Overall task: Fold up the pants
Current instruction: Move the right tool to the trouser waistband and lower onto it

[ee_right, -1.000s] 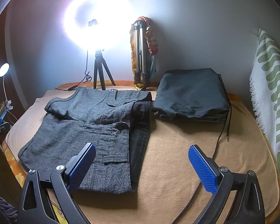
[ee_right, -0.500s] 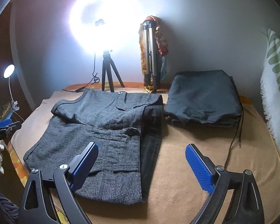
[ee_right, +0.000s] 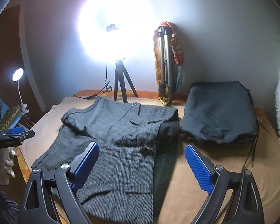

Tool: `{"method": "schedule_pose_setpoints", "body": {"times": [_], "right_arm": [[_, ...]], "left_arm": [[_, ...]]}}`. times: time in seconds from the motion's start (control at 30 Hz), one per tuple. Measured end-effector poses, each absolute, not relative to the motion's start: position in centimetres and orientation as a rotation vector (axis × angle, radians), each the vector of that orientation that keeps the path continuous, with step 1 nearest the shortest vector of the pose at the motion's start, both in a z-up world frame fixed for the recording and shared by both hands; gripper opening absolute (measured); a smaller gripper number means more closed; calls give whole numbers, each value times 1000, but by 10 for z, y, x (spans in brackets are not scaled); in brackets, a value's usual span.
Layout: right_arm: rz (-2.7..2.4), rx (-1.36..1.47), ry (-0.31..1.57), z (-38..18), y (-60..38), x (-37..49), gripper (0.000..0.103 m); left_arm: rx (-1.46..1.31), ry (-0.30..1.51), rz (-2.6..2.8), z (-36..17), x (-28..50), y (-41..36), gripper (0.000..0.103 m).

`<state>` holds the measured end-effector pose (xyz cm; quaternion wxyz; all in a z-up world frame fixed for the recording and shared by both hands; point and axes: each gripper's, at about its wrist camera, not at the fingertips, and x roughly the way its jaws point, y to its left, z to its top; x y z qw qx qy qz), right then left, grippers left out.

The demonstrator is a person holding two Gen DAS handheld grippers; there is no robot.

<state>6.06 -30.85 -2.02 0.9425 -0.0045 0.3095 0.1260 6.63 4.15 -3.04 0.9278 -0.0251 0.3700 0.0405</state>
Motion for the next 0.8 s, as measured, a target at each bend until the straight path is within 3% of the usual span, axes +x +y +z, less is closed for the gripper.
{"method": "schedule_pose_setpoints", "body": {"times": [0.13, 0.37, 0.57, 0.8], "right_arm": [[293, -45, 642, -9, -307, 94, 93], [355, -105, 717, -6, -303, 167, 81], [422, -132, 833, -32, -298, 232, 72], [452, -189, 941, -68, -286, 300, 70]], "left_arm": [[-70, 759, 74, -29, 77, 44, 97], [-102, 761, 37, -24, 94, 40, 97], [-76, 777, 14, -25, 114, 30, 97], [-74, 817, -21, -36, 152, 24, 92]]}}
